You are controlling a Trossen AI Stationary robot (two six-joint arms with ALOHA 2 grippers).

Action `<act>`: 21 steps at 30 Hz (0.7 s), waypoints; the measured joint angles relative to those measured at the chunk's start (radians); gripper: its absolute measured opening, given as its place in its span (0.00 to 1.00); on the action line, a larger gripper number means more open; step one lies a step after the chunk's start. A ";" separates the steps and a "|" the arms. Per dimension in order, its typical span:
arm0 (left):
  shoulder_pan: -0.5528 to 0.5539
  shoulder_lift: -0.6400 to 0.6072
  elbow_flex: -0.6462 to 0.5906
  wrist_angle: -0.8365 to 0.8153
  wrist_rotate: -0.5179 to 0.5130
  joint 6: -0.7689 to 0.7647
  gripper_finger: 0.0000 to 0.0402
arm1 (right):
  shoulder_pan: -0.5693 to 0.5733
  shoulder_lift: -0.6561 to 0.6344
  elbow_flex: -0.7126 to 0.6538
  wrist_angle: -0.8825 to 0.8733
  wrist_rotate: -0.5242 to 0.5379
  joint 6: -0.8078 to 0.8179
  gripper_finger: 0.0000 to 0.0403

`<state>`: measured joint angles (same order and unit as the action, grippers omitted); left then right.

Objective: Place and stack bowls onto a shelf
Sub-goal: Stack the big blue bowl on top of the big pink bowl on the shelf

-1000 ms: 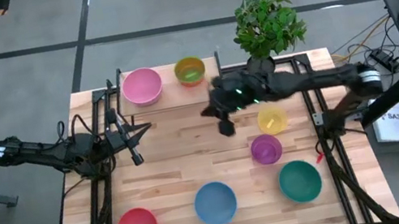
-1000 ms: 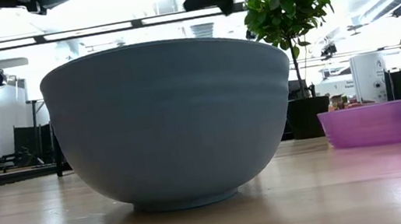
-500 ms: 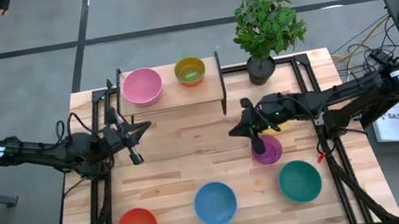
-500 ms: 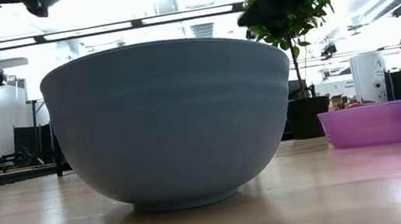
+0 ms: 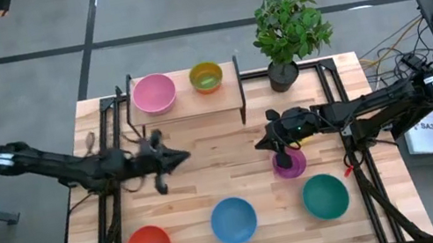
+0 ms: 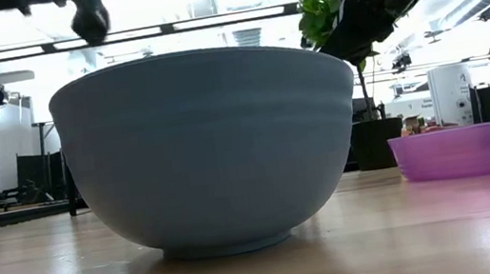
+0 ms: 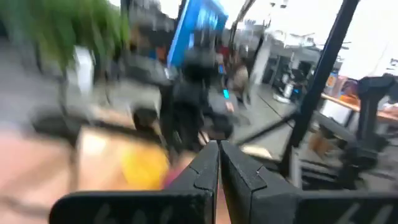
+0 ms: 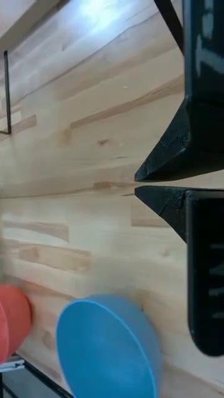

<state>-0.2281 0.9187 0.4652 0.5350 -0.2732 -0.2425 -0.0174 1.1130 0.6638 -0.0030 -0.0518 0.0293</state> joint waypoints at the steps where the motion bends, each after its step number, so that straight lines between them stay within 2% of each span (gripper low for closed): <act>1: -0.004 0.044 0.000 0.002 0.008 -0.061 0.00 | 0.000 0.000 -0.003 0.001 -0.001 -0.001 0.03; 3: -0.012 0.123 -0.001 -0.009 0.049 -0.180 0.00 | 0.000 0.000 -0.008 0.000 -0.001 -0.004 0.03; 7: -0.021 0.264 0.005 -0.075 0.194 -0.355 0.00 | 0.000 0.000 -0.012 0.000 -0.001 -0.004 0.03; 10: -0.031 0.348 0.070 -0.205 0.220 -0.437 0.00 | 0.000 0.000 -0.012 0.000 -0.001 -0.006 0.03; 18: -0.079 0.563 0.399 -0.798 0.250 -0.437 0.00 | 0.000 0.000 -0.012 -0.008 -0.003 -0.007 0.03; 21: -0.103 0.636 0.506 -0.948 0.252 -0.399 0.00 | 0.000 0.000 -0.012 -0.009 -0.004 -0.011 0.03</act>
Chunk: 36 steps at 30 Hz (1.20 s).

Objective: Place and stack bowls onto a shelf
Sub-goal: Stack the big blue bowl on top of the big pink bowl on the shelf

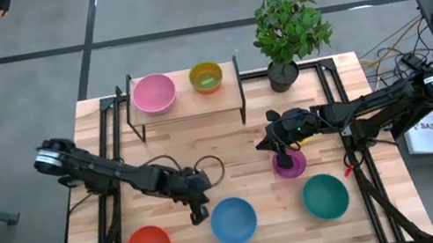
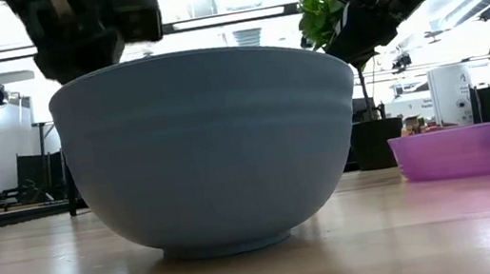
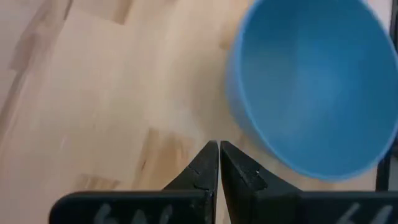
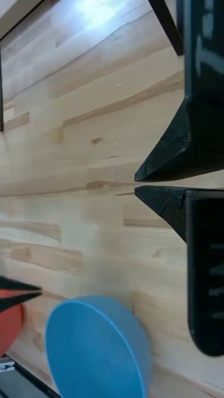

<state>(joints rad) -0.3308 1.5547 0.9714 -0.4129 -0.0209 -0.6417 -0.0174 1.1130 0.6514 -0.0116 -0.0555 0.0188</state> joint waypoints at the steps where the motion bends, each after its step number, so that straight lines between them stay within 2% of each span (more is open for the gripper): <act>1: -0.004 0.018 0.037 -0.037 0.000 0.014 0.00 | 0.000 0.000 0.000 0.000 0.000 -0.004 0.03; 5: -0.009 0.081 0.152 -0.164 -0.007 0.049 0.00 | 0.000 0.000 0.000 -0.001 0.000 -0.007 0.03; 9: -0.022 0.107 0.221 -0.215 -0.008 0.077 0.01 | 0.000 0.000 0.000 -0.002 0.000 -0.015 0.03; 13: -0.024 0.113 0.259 -0.244 -0.012 0.076 0.06 | 0.000 0.000 -0.001 -0.006 0.000 -0.018 0.03; 17: -0.025 0.112 0.283 -0.236 -0.022 0.062 0.17 | 0.000 0.000 -0.002 -0.006 0.000 -0.019 0.03; 23: -0.029 0.138 0.270 -0.233 -0.100 -0.017 0.40 | 0.000 0.001 -0.001 -0.006 0.000 -0.019 0.03; 28: -0.038 0.187 0.259 -0.189 -0.070 -0.021 0.54 | 0.000 0.001 -0.002 -0.006 0.000 -0.024 0.03; 32: -0.050 0.242 0.259 -0.137 -0.060 -0.022 0.54 | -0.001 0.001 -0.001 -0.005 0.000 -0.038 0.03; 36: -0.049 0.271 0.259 -0.105 -0.058 -0.044 0.46 | -0.001 0.001 -0.001 0.002 0.003 -0.047 0.03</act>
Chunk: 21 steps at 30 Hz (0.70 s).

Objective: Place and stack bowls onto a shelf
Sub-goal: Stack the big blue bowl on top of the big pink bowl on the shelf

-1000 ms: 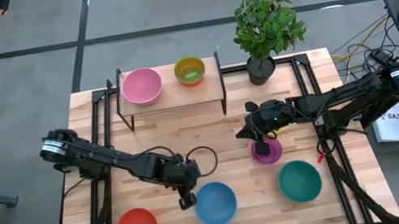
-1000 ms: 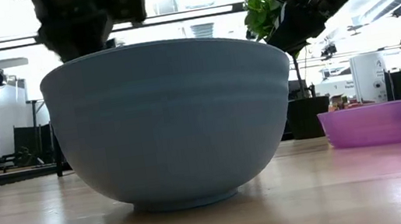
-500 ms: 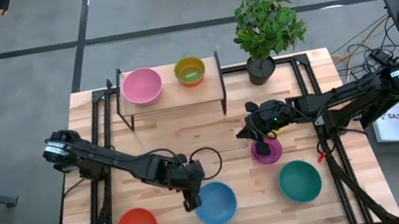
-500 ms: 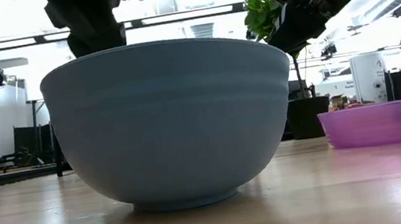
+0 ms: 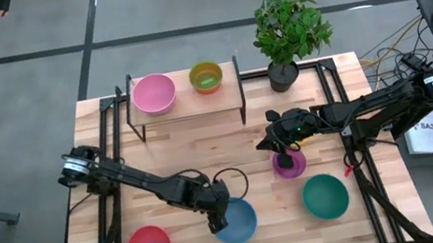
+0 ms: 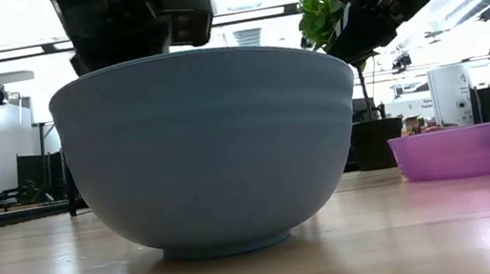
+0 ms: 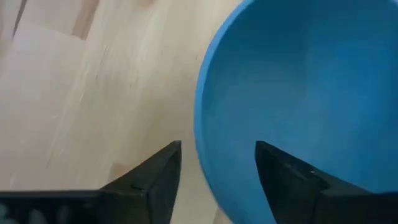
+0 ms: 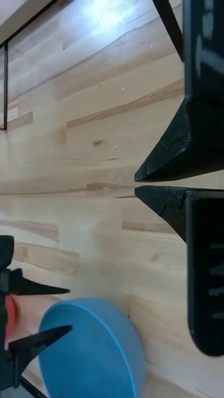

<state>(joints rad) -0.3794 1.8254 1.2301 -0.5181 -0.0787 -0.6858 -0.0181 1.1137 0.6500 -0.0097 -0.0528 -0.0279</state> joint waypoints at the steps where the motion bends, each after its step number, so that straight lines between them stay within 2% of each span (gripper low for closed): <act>1: 0.000 0.002 0.000 0.008 0.006 -0.001 0.42 | 0.000 0.000 0.000 0.001 0.000 -0.003 0.03; 3: -0.002 0.005 0.000 0.013 0.014 -0.004 0.32 | 0.000 0.000 0.000 0.003 0.000 -0.012 0.03; 6: -0.002 0.001 0.000 0.015 0.014 -0.010 0.11 | -0.002 0.000 0.000 0.013 0.000 -0.019 0.03; 8: -0.002 0.000 0.000 0.016 0.015 -0.020 0.03 | -0.002 0.000 0.000 0.019 0.000 -0.022 0.03; 15: 0.004 -0.043 0.044 -0.033 0.018 0.095 0.00 | -0.002 0.000 0.000 0.023 0.000 -0.025 0.03; 21: 0.093 -0.173 0.102 -0.210 -0.017 0.191 0.00 | -0.002 0.000 0.000 0.023 0.000 -0.025 0.03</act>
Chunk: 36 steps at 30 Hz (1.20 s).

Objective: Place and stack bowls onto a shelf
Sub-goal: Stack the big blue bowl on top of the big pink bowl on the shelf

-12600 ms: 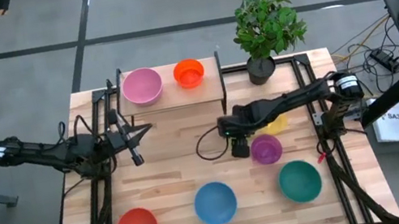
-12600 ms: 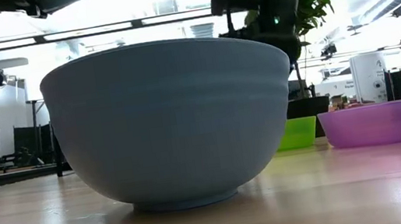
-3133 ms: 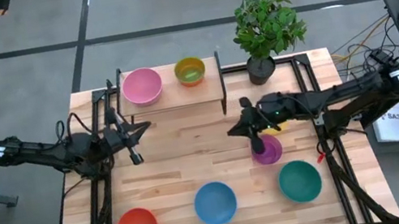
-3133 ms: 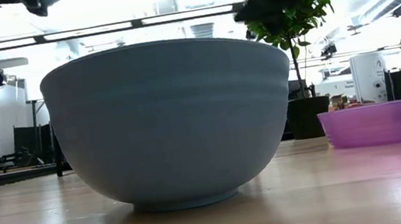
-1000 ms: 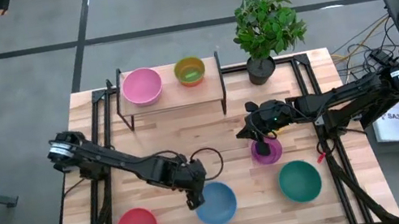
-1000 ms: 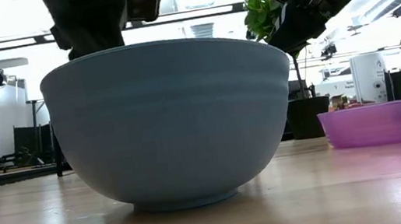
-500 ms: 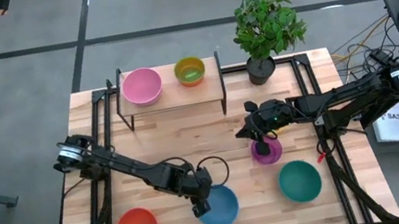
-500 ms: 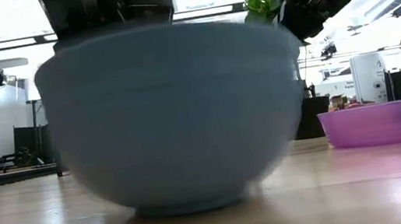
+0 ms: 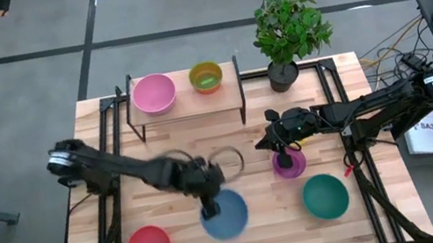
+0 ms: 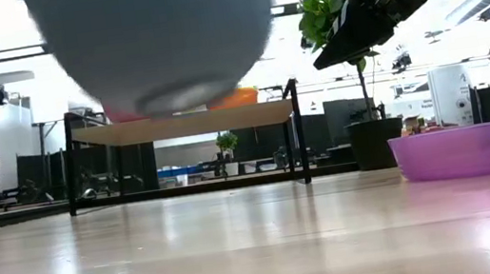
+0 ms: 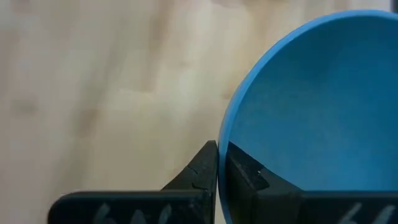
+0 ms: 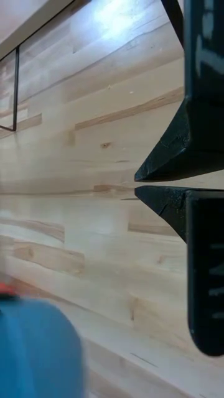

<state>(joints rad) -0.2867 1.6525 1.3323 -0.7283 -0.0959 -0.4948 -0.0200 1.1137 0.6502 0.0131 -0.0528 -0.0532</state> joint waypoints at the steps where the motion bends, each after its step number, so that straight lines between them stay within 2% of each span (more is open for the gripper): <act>1: 0.025 -0.033 0.009 -0.043 -0.008 0.016 0.00 | 0.000 0.000 0.000 0.000 0.000 0.000 0.03; 4: 0.109 -0.139 0.029 -0.148 -0.028 0.061 0.00 | 0.000 0.000 0.000 0.000 0.000 0.000 0.03; 7: 0.225 -0.246 0.058 -0.251 -0.118 0.082 0.00 | 0.000 0.000 0.000 0.001 -0.001 0.007 0.03; 11: 0.439 -0.367 0.108 -0.370 -0.257 0.087 0.00 | 0.000 0.000 0.000 0.009 -0.002 0.007 0.03; 13: 0.567 -0.408 0.141 -0.380 -0.269 0.094 0.00 | 0.000 0.000 0.000 0.016 -0.002 0.008 0.03; 17: 0.836 -0.449 0.223 -0.377 -0.204 0.112 0.00 | 0.000 0.000 0.000 0.023 -0.003 0.008 0.03; 20: 1.009 -0.441 0.259 -0.388 -0.086 0.158 0.00 | 0.000 0.000 0.000 0.023 -0.003 0.008 0.03; 22: 1.087 -0.427 0.261 -0.390 -0.003 0.177 0.00 | 0.000 0.000 0.000 0.023 -0.003 0.008 0.03; 25: 1.148 -0.389 0.258 -0.412 0.059 0.201 0.00 | 0.000 0.000 0.000 0.023 -0.003 0.007 0.03; 36: 1.153 -0.269 0.256 -0.557 0.052 0.248 0.00 | 0.000 0.000 0.000 0.022 -0.003 -0.001 0.03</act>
<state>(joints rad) 0.8665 1.3838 1.5879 -1.2850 -0.0443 -0.2470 -0.0200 1.1137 0.6506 0.0353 -0.0557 -0.0544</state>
